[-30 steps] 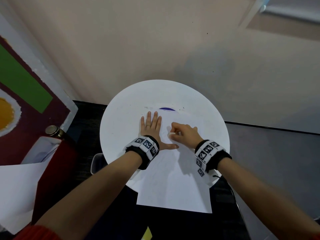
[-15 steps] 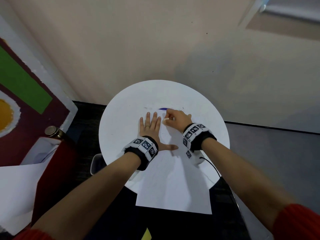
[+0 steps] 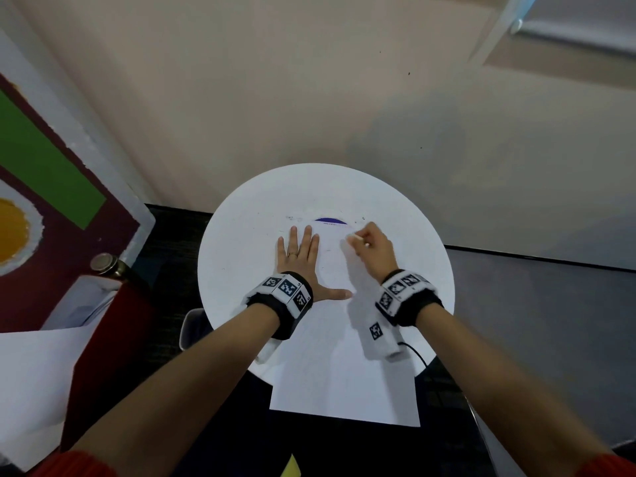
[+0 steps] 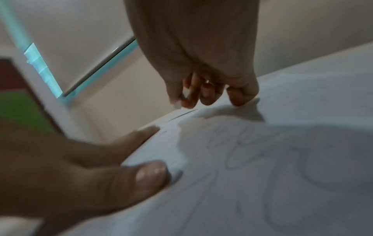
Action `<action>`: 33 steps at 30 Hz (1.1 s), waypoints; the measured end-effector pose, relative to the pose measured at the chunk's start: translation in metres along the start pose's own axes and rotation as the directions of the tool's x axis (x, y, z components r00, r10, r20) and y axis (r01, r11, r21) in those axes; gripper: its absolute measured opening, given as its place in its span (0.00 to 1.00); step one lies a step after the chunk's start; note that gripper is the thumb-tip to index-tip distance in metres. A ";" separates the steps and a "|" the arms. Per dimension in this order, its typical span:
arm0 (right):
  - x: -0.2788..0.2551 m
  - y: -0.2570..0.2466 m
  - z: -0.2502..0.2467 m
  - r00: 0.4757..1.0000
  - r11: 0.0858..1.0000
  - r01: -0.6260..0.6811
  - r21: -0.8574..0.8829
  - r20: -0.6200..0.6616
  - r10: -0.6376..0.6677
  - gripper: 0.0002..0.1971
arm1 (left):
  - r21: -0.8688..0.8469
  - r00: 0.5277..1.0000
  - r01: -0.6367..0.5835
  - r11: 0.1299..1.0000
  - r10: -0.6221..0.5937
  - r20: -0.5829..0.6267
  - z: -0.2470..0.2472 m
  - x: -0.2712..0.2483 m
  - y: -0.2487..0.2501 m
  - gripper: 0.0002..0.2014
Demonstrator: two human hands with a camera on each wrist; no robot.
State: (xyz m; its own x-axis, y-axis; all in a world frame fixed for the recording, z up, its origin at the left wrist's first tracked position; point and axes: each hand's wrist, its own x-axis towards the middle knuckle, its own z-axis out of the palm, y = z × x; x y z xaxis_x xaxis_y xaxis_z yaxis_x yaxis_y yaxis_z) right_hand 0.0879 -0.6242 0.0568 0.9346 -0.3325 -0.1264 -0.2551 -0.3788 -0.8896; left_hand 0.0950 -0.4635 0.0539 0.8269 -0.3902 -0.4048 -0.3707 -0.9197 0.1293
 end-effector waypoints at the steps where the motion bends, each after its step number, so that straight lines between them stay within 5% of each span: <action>1: -0.005 0.006 -0.008 0.997 0.995 -0.050 0.091 -0.054 0.055 0.11 | -0.006 1.000 -0.003 1.000 0.004 0.005 0.000 -0.001 0.000 0.69; 6: -0.015 0.022 -0.025 0.981 0.921 -0.164 0.353 -0.042 0.190 0.09 | 0.108 0.979 -0.201 0.974 0.204 -0.021 0.003 -0.011 0.025 0.47; 10: -0.016 0.024 -0.023 0.985 0.916 -0.144 0.375 -0.035 0.169 0.07 | 0.028 0.883 -0.462 0.886 0.457 0.105 0.007 -0.015 0.033 0.32; 12: -0.016 0.024 -0.024 0.986 0.919 -0.140 0.368 -0.037 0.165 0.08 | -0.020 0.924 -0.372 0.928 0.372 0.092 0.003 -0.010 0.021 0.32; 14: -0.016 0.024 -0.025 0.985 0.925 -0.147 0.351 -0.030 0.167 0.08 | -0.029 0.995 -0.070 0.997 0.072 0.067 -0.004 -0.005 0.011 0.35; 16: -0.016 0.024 -0.025 0.985 0.925 -0.151 0.348 -0.023 0.170 0.08 | -0.013 0.986 0.153 0.988 -0.152 0.069 -0.007 -0.003 0.012 0.36; 17: -0.016 0.023 -0.025 0.985 0.923 -0.151 0.354 -0.022 0.170 0.07 | -0.002 0.987 0.152 0.988 -0.152 0.043 -0.007 -0.002 0.017 0.37; 20: -0.017 0.023 -0.024 0.985 0.919 -0.152 0.363 -0.023 0.172 0.07 | 0.053 0.993 -0.120 0.991 0.120 -0.003 -0.003 -0.006 0.034 0.35; 23: -0.018 0.024 -0.025 0.985 0.918 -0.150 0.368 -0.026 0.172 0.06 | 0.063 0.924 -0.377 0.924 0.370 0.098 -0.001 -0.003 0.031 0.33; 24: -0.017 0.024 -0.025 0.985 0.918 -0.151 0.367 -0.027 0.173 0.06 | 0.054 0.936 -0.345 0.937 0.339 0.098 -0.002 0.002 0.024 0.33; 26: -0.017 0.025 -0.026 0.984 0.919 -0.155 0.362 -0.022 0.174 0.06 | -0.012 0.996 -0.079 0.997 0.080 0.050 -0.011 0.012 0.007 0.35; 28: -0.017 0.027 -0.026 0.985 0.923 -0.154 0.354 -0.016 0.171 0.06 | -0.042 0.984 0.172 0.984 -0.170 0.046 -0.022 0.018 -0.005 0.35; 29: -0.016 0.027 -0.025 0.986 0.924 -0.152 0.350 -0.016 0.168 0.06 | -0.023 0.983 0.184 0.983 -0.184 0.020 -0.024 0.019 -0.006 0.35; 31: -0.016 0.027 -0.025 0.986 0.927 -0.151 0.344 -0.013 0.165 0.06 | 0.055 0.998 0.004 0.998 -0.001 -0.058 -0.022 0.014 0.003 0.34; 33: -0.015 0.028 -0.024 0.987 0.927 -0.147 0.346 -0.010 0.160 0.06 | 0.102 0.956 -0.290 0.951 0.293 -0.013 -0.009 0.003 0.013 0.33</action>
State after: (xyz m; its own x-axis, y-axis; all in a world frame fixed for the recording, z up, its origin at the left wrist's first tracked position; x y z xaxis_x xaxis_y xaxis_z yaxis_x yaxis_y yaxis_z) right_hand 0.0604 -0.6507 0.0442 0.8792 -0.3975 -0.2628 -0.2878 -0.0034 -0.9577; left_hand 0.0963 -0.4768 0.0627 0.6873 -0.6433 -0.3374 -0.6361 -0.7572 0.1481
